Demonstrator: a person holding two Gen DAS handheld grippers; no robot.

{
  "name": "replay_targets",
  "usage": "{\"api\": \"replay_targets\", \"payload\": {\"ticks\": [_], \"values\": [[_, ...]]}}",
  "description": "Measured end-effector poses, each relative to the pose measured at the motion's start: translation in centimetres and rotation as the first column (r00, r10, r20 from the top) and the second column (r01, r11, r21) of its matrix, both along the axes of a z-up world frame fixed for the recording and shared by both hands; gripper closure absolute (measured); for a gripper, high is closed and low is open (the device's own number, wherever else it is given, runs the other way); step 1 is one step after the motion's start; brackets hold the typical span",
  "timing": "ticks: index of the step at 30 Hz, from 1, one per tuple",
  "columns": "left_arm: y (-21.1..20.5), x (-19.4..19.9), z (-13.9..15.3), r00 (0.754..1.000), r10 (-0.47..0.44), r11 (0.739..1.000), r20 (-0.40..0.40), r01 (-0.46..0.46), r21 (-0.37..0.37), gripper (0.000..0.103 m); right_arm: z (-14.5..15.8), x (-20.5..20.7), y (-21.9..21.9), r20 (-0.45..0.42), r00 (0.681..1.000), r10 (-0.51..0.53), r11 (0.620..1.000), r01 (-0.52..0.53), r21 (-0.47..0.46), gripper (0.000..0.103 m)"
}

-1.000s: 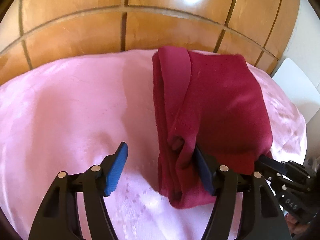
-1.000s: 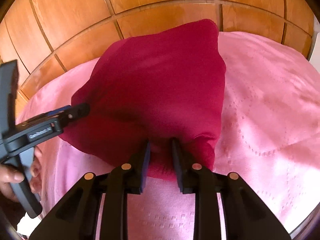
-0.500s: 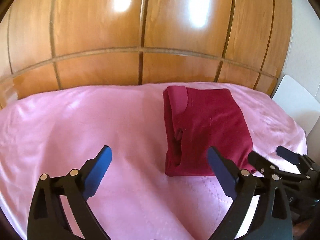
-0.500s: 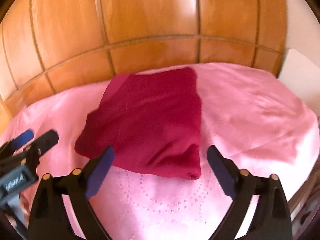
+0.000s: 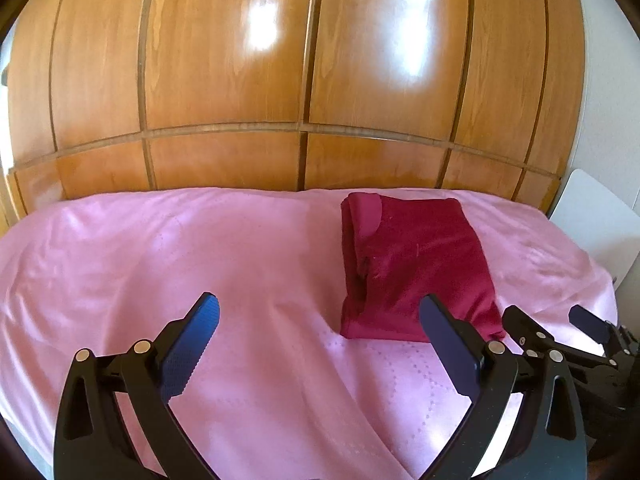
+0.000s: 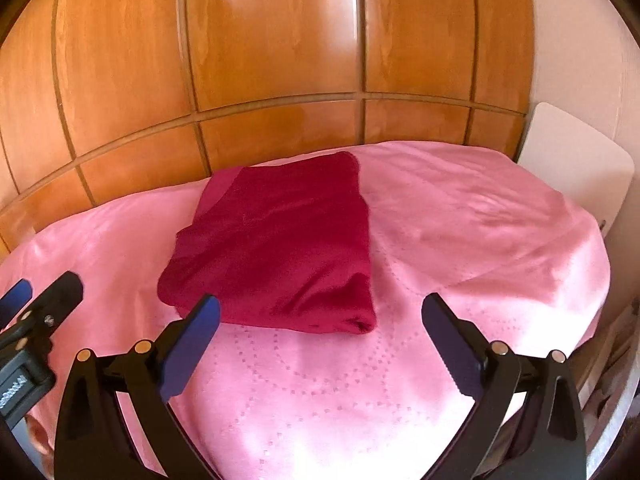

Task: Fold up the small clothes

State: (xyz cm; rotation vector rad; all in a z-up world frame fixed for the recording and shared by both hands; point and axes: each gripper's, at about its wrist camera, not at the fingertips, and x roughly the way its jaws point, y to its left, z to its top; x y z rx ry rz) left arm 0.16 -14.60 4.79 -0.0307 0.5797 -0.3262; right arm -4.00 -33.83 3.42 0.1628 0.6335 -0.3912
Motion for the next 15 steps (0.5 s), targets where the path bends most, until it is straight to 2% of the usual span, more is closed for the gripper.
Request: {"api": "replay_targets", "payload": {"ticks": [7,15], "values": [[-0.3,-1.0,0.0,0.998,0.047,0.998,0.033,-0.048,0.038,0.004,0.1,-0.7,0.0,0.004,1.0,0.012,1.0,-0.012,0.011,0.003],[-0.4,-1.4,0.0,0.995,0.08,0.995,0.057,-0.083,0.049,0.004,-0.5,-0.7,-0.1,-0.01,1.0,0.014,0.999,-0.013,0.029,0.003]]}}
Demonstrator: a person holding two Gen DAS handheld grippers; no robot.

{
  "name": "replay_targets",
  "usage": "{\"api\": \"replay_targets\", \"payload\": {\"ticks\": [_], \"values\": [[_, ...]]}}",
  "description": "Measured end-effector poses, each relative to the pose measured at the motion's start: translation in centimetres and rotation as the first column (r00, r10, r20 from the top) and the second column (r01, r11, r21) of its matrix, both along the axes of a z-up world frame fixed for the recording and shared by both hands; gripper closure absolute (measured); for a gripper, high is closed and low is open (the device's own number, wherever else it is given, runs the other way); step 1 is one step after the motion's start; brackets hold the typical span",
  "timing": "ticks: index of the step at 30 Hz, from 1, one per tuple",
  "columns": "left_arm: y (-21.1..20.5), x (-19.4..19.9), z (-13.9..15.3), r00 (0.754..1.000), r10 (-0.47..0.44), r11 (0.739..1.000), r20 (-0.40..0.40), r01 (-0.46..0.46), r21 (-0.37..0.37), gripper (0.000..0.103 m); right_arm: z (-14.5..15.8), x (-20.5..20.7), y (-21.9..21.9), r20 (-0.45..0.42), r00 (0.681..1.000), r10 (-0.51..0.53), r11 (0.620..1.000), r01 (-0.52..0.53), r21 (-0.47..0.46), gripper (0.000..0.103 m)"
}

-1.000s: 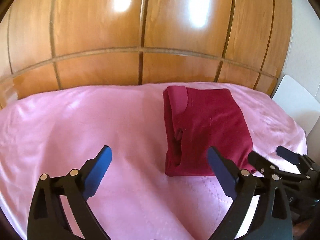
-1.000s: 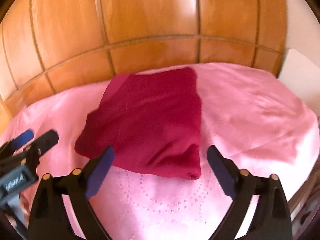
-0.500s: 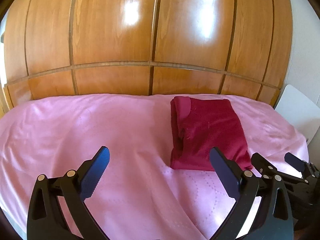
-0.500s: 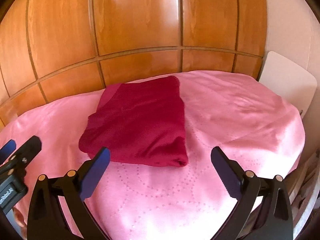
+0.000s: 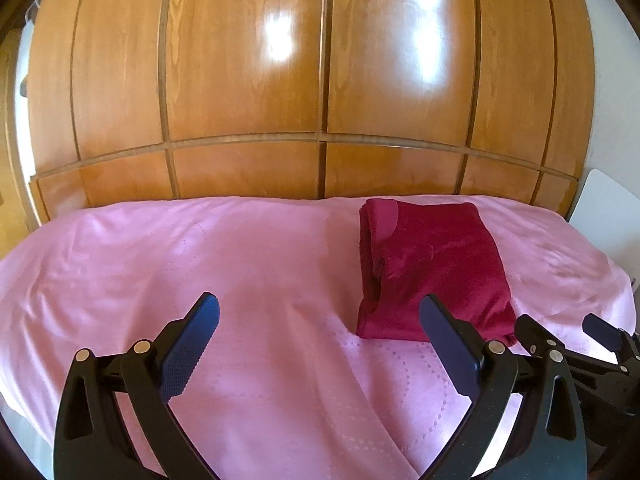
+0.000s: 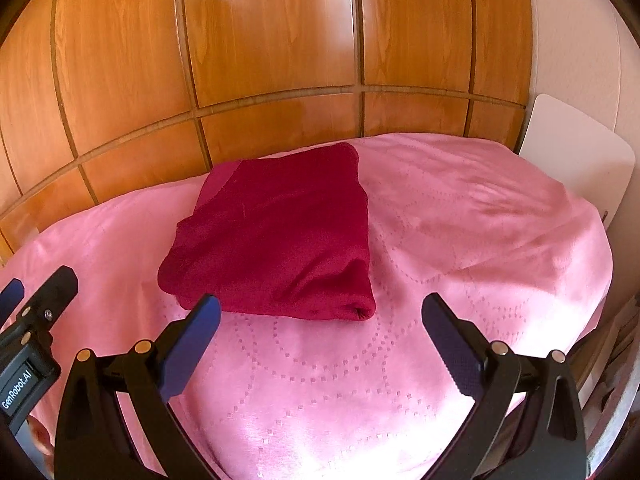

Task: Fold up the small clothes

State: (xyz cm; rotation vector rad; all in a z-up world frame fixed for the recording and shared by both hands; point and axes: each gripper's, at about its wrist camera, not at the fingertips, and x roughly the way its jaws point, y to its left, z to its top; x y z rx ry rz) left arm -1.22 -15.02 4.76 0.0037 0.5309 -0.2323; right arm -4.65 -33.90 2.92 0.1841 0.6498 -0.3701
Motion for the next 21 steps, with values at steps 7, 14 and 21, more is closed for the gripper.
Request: {"api": "replay_targets", "payload": {"ticks": [7,14,21], "values": [[0.17,0.27,-0.11,1.0,0.008,1.0,0.0,-0.008,0.013,0.004,-0.05,0.05,-0.17,0.008,1.0,-0.005,1.0,0.005,0.0,0.003],[0.2,0.48,-0.39,1.0,0.015,1.0,-0.01,-0.015,0.012,0.004,-0.15,0.2,-0.29,0.007,1.0,-0.004,1.0,0.004,0.001,0.003],[0.18,0.67,-0.49,1.0,0.016,1.0,-0.017,-0.016,0.015,0.004,-0.12,0.13,-0.2,0.01,1.0,-0.006,1.0,0.006,-0.001,0.003]]}}
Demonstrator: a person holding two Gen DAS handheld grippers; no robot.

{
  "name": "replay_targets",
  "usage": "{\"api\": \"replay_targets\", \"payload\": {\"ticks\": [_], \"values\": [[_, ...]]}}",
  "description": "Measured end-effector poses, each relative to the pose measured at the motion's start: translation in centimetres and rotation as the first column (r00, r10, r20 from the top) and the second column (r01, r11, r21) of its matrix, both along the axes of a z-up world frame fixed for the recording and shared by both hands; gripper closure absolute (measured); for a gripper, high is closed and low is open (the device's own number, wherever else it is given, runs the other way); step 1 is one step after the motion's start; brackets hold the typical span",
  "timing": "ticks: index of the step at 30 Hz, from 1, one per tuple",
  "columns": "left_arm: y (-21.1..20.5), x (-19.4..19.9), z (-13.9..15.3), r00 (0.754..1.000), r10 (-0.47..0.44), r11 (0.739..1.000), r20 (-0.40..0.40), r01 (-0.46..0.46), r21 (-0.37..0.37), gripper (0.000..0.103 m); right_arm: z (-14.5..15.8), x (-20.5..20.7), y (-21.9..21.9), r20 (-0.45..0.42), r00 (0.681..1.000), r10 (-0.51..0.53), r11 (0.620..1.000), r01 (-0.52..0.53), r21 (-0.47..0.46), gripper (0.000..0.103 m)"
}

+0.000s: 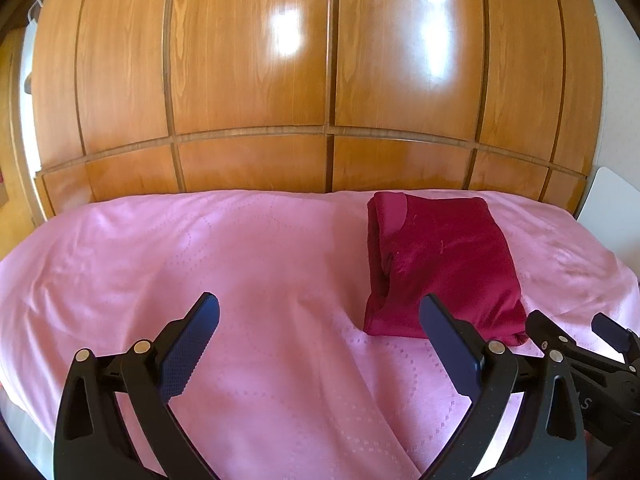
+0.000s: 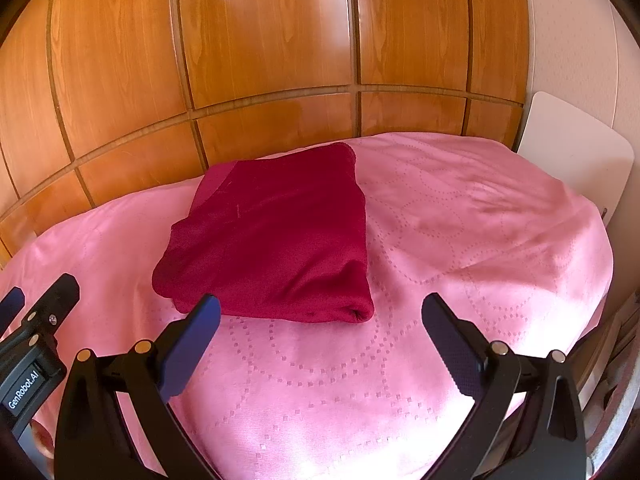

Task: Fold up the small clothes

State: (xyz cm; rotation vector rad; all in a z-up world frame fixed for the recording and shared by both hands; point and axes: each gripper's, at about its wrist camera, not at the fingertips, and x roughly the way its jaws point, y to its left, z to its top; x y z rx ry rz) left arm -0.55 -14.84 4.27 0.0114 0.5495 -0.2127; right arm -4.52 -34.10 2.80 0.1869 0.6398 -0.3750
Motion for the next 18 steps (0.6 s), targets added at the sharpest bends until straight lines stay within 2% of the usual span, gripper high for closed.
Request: {"api": "replay_targets", "payload": {"ticks": [18], "values": [[0.2,-0.27,0.2,1.0,0.01,1.0,0.019,-0.01,-0.003,0.004,-0.05,0.12,0.37,0.007,1.0,0.0,1.0,0.0,-0.005,0.003]]}}
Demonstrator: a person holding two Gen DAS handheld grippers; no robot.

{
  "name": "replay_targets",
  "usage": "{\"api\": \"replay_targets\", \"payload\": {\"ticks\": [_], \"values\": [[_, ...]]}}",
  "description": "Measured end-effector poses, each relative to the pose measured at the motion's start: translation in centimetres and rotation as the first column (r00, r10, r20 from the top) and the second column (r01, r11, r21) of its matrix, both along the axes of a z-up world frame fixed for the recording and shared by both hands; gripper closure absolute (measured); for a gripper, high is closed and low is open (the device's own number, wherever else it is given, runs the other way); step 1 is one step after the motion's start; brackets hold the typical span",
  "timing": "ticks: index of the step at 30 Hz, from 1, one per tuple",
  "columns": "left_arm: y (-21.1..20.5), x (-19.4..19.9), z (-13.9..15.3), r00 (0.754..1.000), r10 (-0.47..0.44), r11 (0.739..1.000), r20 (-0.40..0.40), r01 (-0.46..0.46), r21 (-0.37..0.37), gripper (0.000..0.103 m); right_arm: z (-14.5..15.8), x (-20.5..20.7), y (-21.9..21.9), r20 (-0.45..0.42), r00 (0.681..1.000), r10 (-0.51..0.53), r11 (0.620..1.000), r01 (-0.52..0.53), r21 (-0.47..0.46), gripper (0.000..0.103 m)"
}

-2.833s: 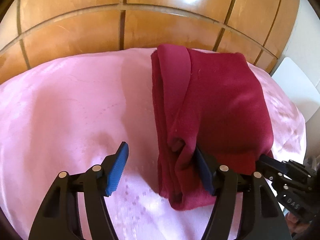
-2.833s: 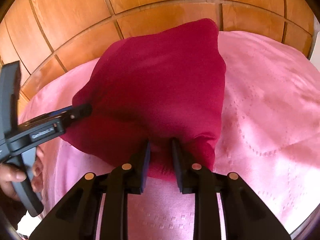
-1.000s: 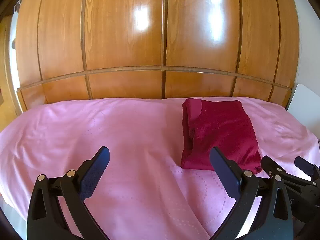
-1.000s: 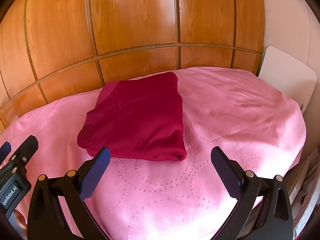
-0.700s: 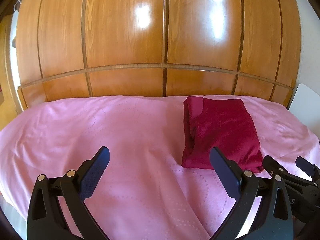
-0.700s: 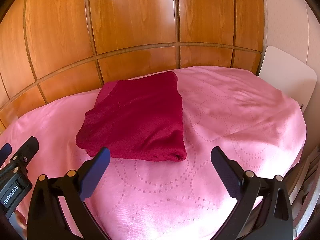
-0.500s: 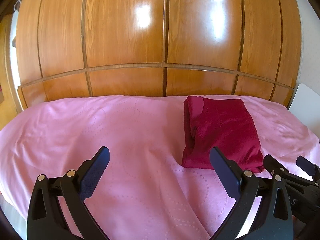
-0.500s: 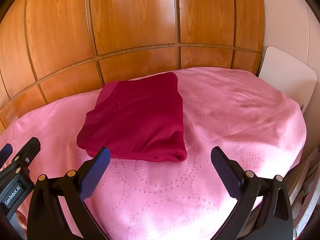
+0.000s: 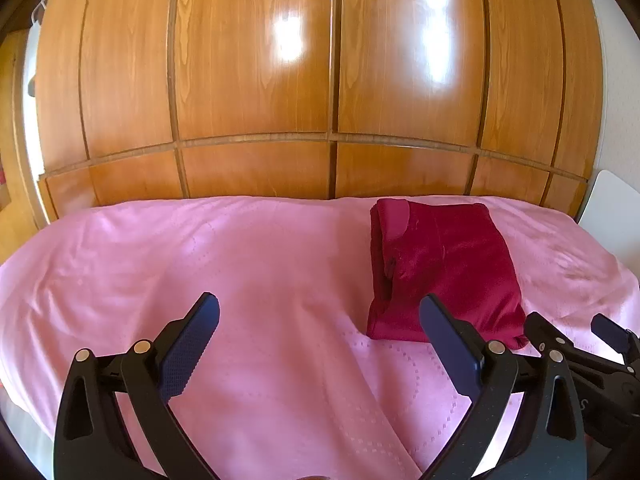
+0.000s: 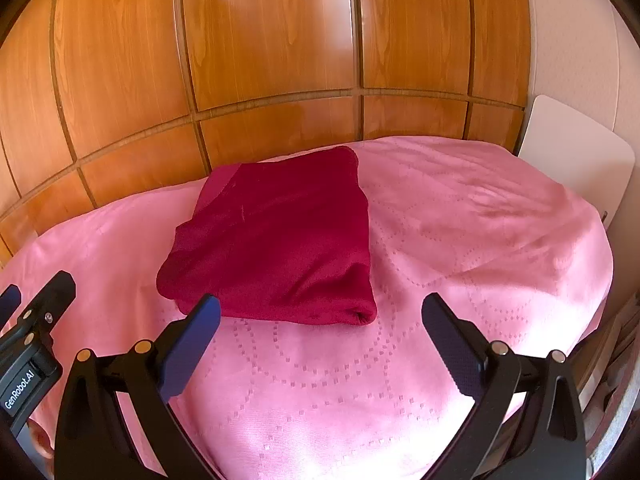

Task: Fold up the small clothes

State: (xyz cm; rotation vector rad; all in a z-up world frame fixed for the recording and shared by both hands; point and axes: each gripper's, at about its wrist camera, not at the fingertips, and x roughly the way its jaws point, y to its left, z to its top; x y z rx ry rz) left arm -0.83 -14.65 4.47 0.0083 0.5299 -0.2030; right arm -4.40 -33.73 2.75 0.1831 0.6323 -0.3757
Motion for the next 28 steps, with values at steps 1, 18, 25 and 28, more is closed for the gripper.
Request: {"api": "replay_targets", "payload": {"ticks": [1,18,25,28], "values": [[-0.1,-0.1,0.0,1.0,0.001,1.0,0.001,-0.001,0.0,0.004,0.0,0.0,0.0,-0.001,1.0,0.001,1.0,-0.001,0.001,0.003],[-0.1,0.6,-0.5,1.0,-0.018,1.0,-0.022,0.018,0.004,0.004,-0.7,0.4,0.1,-0.025,1.0,-0.001,1.0,0.002,0.016,0.002],[0.4,2.1,-2.0,0.994,0.005,1.0,-0.112,-0.008,-0.021,0.004,-1.2,0.7,0.0,-0.04,0.999,-0.009,1.0,0.01,0.024,0.002],[0.6,2.4,-2.4,0.992,0.013,1.0,-0.122,-0.017,-0.027,0.004,-1.3,0.8,0.2,-0.045,0.999,-0.005,1.0,0.006,0.018,0.002]]}}
